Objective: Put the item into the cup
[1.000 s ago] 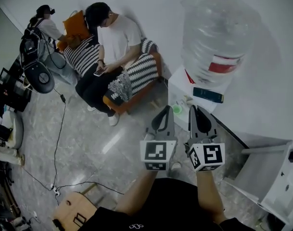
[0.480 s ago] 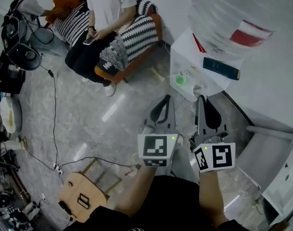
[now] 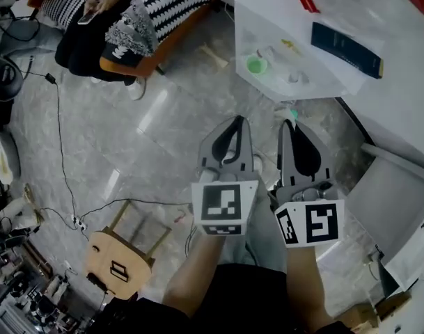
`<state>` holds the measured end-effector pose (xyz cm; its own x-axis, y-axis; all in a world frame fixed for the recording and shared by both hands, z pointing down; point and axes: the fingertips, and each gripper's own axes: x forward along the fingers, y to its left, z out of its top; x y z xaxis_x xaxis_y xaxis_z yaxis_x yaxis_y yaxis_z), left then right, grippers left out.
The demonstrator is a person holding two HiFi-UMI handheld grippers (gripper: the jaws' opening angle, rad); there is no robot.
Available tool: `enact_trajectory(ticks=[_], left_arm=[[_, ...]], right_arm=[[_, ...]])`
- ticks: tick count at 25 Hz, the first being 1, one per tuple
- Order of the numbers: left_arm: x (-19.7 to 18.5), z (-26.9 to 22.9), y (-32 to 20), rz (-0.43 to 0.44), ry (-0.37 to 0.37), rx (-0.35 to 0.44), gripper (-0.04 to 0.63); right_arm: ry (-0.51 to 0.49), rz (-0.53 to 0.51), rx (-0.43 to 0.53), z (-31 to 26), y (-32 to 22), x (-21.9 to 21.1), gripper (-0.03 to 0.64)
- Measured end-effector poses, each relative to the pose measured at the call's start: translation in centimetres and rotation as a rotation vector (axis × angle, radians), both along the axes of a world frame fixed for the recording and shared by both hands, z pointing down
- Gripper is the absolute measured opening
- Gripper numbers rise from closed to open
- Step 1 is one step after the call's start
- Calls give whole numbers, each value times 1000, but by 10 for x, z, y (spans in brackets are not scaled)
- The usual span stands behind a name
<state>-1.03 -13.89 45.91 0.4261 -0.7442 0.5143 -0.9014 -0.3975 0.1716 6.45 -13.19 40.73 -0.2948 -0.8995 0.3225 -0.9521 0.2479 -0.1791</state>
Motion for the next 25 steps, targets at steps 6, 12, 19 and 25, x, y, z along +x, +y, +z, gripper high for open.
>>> enact_trajectory(ticks=[6, 12, 19, 25], left_arm=[[0, 61, 8, -30, 23, -85, 14], [-9, 113, 6, -50, 21, -124, 14], [-17, 133, 8, -65, 22, -155, 14], [-25, 143, 0, -88, 27, -177, 14]], right_arm=[[20, -19, -82, 73, 2, -8, 13], [22, 8, -128, 128, -4, -7, 13], [96, -6, -111, 148, -33, -4, 13], [178, -30, -96, 167, -70, -5, 14]])
